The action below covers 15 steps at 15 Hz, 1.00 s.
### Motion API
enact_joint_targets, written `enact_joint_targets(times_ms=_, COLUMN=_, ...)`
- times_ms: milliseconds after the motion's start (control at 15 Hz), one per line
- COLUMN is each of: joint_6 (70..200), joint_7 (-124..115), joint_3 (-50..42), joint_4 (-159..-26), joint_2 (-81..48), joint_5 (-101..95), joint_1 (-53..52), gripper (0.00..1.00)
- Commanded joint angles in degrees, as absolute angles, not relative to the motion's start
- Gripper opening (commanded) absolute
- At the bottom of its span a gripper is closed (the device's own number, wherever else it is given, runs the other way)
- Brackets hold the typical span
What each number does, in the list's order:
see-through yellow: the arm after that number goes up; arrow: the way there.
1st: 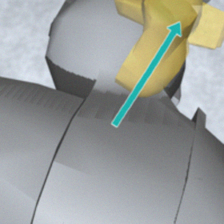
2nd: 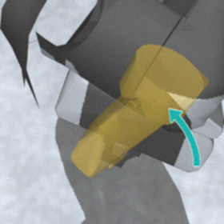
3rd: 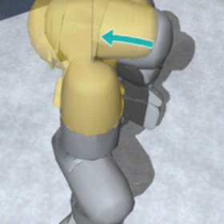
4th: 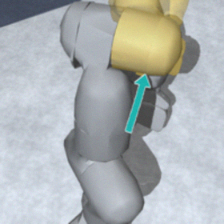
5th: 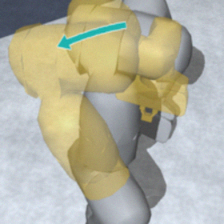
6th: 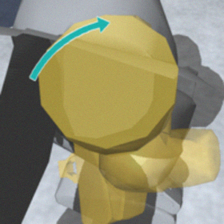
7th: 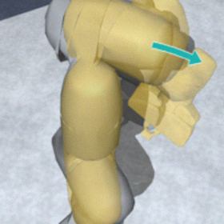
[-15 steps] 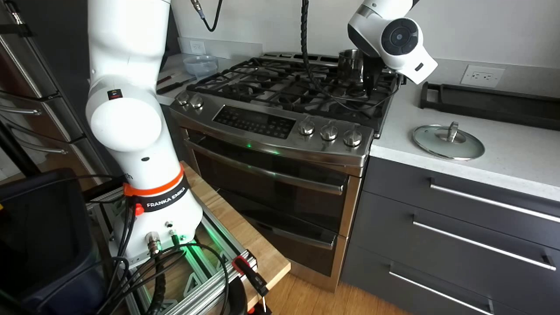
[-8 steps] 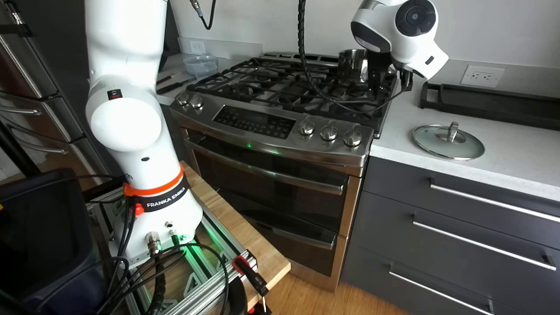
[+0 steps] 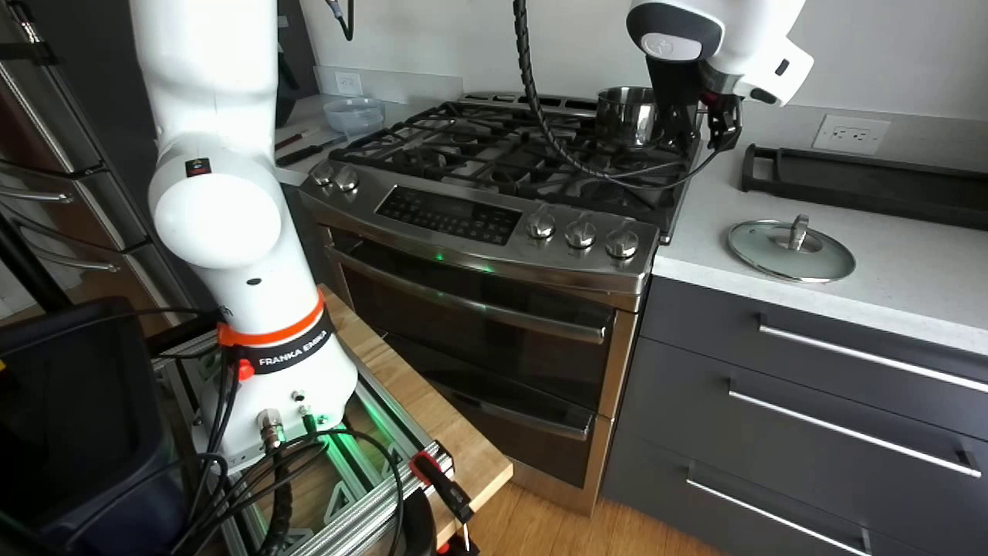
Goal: Slide the silver pot to the top right cooker on the hob of the stove
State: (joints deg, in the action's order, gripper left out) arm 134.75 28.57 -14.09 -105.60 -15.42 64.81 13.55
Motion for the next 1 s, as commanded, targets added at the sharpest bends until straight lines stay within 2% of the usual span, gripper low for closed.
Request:
enact_joint_targets(times_ms=0, joint_6=132.50, joint_7=22.67, joint_3=-14.10, joint_4=-108.71, joint_2=-10.13, joint_5=54.76, joint_1=14.00, gripper=1.00)
enact_joint_targets(times_ms=533, joint_6=123.07, joint_7=10.74, joint_3=-14.03, joint_4=-108.04, joint_2=-2.05, joint_5=33.09, joint_1=14.00, gripper=1.00)
enact_joint_targets(times_ms=933, joint_6=114.80, joint_7=10.15, joint_3=-13.83, joint_4=-106.99, joint_2=2.70, joint_5=24.96, joint_1=13.59, gripper=1.00)
